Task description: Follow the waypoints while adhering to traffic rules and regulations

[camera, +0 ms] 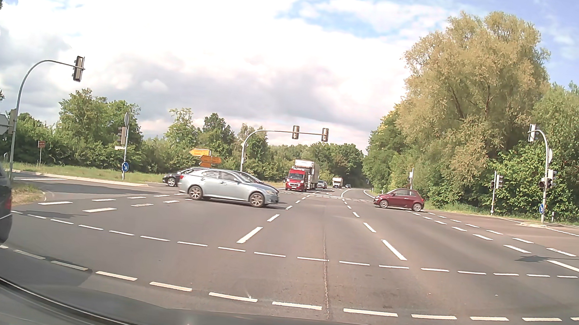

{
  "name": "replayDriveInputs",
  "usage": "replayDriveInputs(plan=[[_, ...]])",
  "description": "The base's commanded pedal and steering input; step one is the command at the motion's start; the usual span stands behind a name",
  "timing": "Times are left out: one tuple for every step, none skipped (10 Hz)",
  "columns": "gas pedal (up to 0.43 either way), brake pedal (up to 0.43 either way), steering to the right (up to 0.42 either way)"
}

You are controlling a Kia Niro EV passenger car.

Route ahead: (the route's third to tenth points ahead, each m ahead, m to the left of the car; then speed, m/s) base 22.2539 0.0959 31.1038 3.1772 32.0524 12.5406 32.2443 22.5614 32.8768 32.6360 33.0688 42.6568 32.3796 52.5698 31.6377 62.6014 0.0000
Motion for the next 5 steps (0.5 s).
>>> replayDriveInputs(plan=[[0.000,0.262,0.009],[0.000,0.256,0.008],[0.000,0.256,0.008],[0.000,0.256,0.008],[0.000,0.256,0.008]])
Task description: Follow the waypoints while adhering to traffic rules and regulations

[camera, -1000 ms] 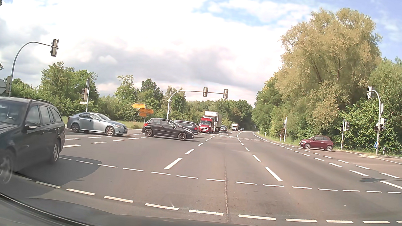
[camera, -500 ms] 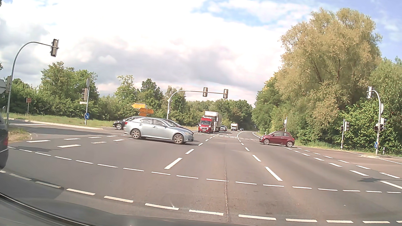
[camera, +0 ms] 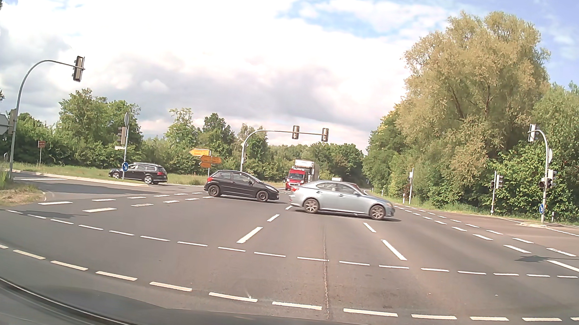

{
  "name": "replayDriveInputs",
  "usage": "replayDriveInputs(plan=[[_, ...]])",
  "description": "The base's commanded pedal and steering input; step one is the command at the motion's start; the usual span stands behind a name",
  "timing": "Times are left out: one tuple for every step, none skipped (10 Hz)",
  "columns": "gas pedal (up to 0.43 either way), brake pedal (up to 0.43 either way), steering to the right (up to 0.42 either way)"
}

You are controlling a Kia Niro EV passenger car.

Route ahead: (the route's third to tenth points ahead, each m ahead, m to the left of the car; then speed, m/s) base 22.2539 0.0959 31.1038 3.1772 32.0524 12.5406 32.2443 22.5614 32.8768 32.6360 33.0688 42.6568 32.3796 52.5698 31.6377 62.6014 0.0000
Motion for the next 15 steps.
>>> replayDriveInputs(plan=[[0.000,0.256,0.008],[0.000,0.256,0.009],[0.000,0.256,0.008],[0.000,0.256,0.008],[0.000,0.256,0.008],[0.000,0.262,0.008],[0.000,0.262,0.008],[0.000,0.256,0.008],[0.000,0.262,0.008],[0.000,0.262,0.009],[0.000,0.262,0.008],[0.000,0.256,0.008],[0.000,0.262,0.008],[0.000,0.256,0.008],[0.000,0.256,0.008]])
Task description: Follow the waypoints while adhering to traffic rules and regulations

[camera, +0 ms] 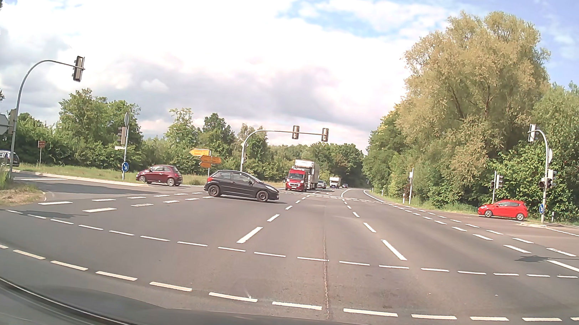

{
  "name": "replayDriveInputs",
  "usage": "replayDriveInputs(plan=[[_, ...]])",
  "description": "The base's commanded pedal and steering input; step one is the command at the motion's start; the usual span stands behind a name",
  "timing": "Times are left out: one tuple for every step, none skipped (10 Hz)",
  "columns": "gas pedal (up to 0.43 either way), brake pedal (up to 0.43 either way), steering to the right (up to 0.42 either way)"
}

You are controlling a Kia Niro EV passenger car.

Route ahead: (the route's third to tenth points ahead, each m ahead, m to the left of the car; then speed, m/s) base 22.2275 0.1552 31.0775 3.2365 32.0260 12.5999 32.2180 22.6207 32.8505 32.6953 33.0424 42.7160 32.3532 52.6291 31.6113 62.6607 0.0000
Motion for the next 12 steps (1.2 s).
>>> replayDriveInputs(plan=[[0.000,0.262,0.008],[0.000,0.256,0.008],[0.000,0.256,0.008],[0.000,0.256,0.008],[0.000,0.256,0.008],[0.000,0.262,0.008],[0.000,0.262,0.009],[0.000,0.262,0.008],[0.000,0.256,0.008],[0.000,0.262,0.008],[0.000,0.256,0.009],[0.000,0.256,0.009]])
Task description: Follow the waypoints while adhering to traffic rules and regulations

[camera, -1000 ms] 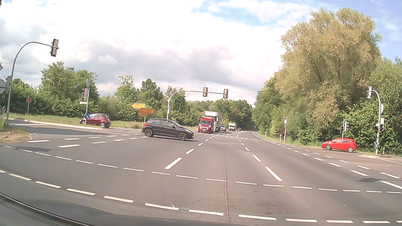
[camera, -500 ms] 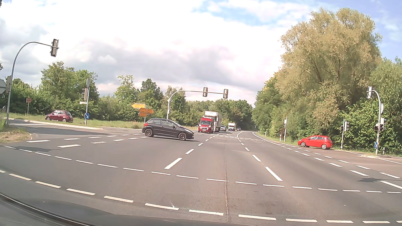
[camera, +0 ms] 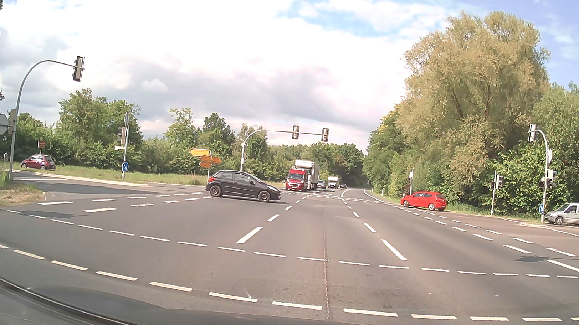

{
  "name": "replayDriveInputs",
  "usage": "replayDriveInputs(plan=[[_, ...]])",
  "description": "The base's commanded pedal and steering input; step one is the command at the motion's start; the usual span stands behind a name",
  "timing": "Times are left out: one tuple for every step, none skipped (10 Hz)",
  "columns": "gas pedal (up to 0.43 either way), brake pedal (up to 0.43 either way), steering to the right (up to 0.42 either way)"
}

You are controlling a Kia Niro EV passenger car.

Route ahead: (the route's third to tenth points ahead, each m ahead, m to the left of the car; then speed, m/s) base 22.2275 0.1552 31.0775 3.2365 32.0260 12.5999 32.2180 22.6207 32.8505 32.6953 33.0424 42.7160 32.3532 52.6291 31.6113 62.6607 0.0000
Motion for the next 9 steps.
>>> replayDriveInputs(plan=[[0.000,0.256,0.008],[0.000,0.262,0.008],[0.000,0.256,0.008],[0.000,0.256,0.008],[0.000,0.262,0.009],[0.000,0.256,0.008],[0.000,0.262,0.008],[0.000,0.256,0.008],[0.000,0.262,0.008]])
